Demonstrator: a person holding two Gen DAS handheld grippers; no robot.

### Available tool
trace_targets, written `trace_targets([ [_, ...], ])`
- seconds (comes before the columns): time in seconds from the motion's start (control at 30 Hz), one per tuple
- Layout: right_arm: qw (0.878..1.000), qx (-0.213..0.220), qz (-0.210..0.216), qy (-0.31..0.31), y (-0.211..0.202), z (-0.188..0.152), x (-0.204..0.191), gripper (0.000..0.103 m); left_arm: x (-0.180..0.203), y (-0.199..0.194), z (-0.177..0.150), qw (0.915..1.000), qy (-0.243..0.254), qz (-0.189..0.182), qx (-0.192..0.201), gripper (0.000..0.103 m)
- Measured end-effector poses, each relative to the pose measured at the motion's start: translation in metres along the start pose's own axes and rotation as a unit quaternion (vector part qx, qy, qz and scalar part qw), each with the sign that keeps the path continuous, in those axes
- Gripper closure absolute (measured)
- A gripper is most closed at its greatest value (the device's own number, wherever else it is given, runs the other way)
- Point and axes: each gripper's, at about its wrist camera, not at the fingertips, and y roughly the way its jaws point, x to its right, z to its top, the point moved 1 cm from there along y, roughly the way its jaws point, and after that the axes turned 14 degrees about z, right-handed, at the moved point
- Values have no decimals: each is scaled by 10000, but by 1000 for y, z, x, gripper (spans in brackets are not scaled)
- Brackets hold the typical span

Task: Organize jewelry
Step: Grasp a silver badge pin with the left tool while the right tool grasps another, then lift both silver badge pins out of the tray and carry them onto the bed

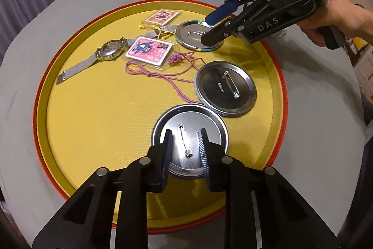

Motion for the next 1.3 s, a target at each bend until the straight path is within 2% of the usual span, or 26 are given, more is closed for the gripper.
trace_targets([
  [0.2,10000,-29,-44,14,0,-1,5,69,0,1,2,10000,-28,-94,-10,97],
  [0.4,10000,-69,0,-18,3,0,1,82,2,0,2,9999,-5,-123,-17,102],
  [0.47,10000,-80,10,-19,2,1,0,90,3,1,3,9999,-7,-108,-6,102],
  [0.57,10000,-80,47,-20,2,0,2,96,5,0,1,9999,-22,-112,-3,103],
  [0.9,9999,16,136,16,1,1,1,97,1,-2,0,9999,-90,-112,62,103],
  [1.3,9996,274,87,42,-22,4,4,97,-14,-27,10,9990,-252,-11,368,103],
])
